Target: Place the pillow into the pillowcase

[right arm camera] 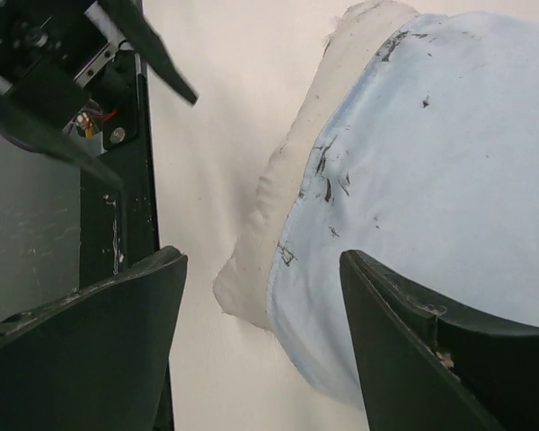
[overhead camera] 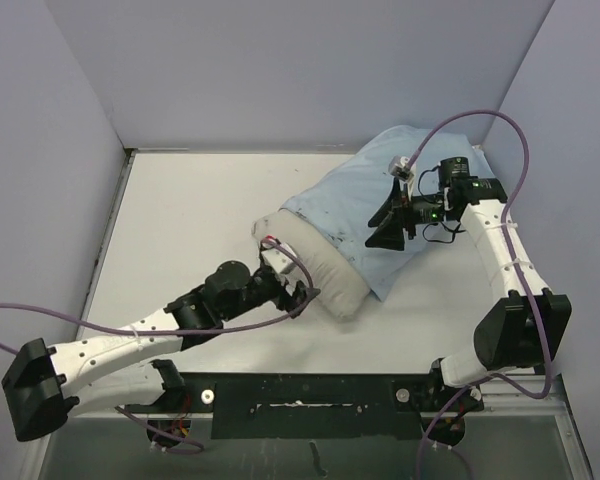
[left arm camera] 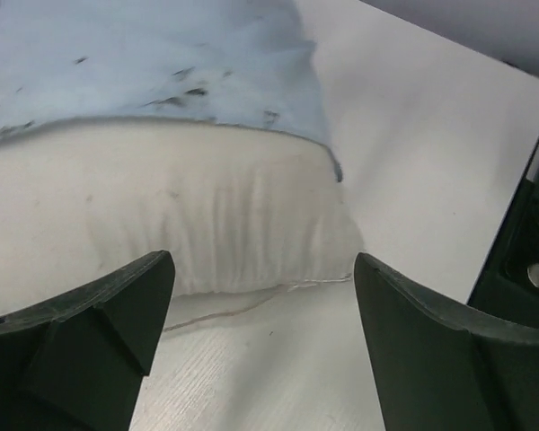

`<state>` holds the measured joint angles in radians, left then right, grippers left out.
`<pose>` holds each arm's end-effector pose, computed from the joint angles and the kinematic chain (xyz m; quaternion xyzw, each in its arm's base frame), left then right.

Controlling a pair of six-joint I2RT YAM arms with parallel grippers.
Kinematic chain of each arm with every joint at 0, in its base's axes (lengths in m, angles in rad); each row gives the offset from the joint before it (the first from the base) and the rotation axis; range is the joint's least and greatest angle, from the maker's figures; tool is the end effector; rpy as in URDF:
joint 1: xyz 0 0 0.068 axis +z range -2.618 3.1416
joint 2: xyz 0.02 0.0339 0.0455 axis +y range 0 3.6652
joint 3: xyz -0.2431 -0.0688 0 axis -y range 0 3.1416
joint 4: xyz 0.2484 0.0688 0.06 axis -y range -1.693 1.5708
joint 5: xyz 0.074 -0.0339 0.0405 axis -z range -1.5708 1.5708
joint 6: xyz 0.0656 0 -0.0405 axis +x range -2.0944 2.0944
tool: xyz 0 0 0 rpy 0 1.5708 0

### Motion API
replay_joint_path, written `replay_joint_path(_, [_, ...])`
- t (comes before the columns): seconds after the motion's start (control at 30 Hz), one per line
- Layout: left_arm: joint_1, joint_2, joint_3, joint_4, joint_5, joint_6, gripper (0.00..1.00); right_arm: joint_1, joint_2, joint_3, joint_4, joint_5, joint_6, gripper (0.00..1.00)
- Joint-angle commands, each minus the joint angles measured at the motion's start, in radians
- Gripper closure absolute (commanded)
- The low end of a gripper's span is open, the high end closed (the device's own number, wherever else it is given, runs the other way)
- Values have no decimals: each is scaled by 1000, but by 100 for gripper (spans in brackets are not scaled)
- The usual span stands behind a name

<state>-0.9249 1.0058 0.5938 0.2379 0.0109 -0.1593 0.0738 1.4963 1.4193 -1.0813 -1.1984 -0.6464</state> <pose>0.1673 -0.2232 0.2501 0.2893 0.7092 -0.3353 0.5486 0.2881 0.0826 0.3070 -0.3929 0.7157 0.4818 0.3181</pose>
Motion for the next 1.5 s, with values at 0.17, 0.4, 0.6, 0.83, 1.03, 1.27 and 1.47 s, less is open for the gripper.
replay_joint_path(0.17, [-328, 374, 351, -207, -375, 430, 10, -85, 5, -35, 76, -90, 54, 29])
replay_joint_path(0.4, [-371, 711, 657, -409, -650, 348, 2, -127, -24, -97, 145, -69, 105, 28])
replay_joint_path(0.6, [-345, 837, 735, -549, -693, 262, 18, -135, -53, -150, 173, -41, 102, 28])
replay_joint_path(0.83, [-228, 714, 659, -466, -355, 157, 100, -140, -64, -159, 161, -19, 74, 28])
replay_joint_path(1.03, [-3, 517, 613, -253, 110, -74, 100, -141, -57, -121, 102, -19, 17, 28])
replay_joint_path(1.27, [229, 497, 703, -122, 425, -495, 100, -133, -74, -120, 80, -28, -15, 27])
replay_joint_path(1.47, [255, 582, 753, 40, 522, -722, 100, -71, -113, -150, 157, 178, 71, 19])
